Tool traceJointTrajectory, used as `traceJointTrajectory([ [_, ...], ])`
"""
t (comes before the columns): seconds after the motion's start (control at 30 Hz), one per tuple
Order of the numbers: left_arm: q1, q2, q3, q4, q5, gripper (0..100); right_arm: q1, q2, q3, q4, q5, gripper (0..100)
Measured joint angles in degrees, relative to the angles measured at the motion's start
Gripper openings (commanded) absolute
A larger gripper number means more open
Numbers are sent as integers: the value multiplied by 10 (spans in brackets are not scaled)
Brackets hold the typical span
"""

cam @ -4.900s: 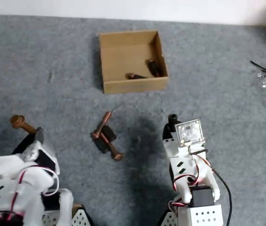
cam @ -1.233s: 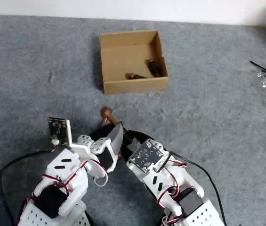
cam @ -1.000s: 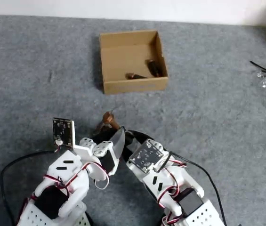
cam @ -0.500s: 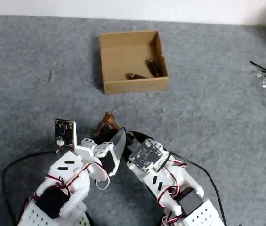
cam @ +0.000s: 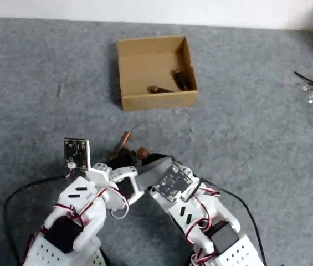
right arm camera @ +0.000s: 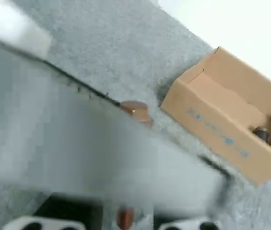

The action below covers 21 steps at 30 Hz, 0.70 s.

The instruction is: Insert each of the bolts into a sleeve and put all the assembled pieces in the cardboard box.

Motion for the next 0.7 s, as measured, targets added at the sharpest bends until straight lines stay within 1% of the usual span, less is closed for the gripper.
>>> traceJointTrajectory([
  [0.3, -5, 0, 0, 0, 0, 527, 1, 0, 0, 0, 1, 5],
  [0.4, -40, 0, 0, 0, 0, 527, 1, 0, 0, 0, 1, 5],
  [0.57, -118, 0, 0, -5, 0, 527, 1, 0, 0, 0, 1, 5],
  [0.7, -194, 0, -4, -5, 52, 527, 14, 0, 3, 0, 1, 5],
])
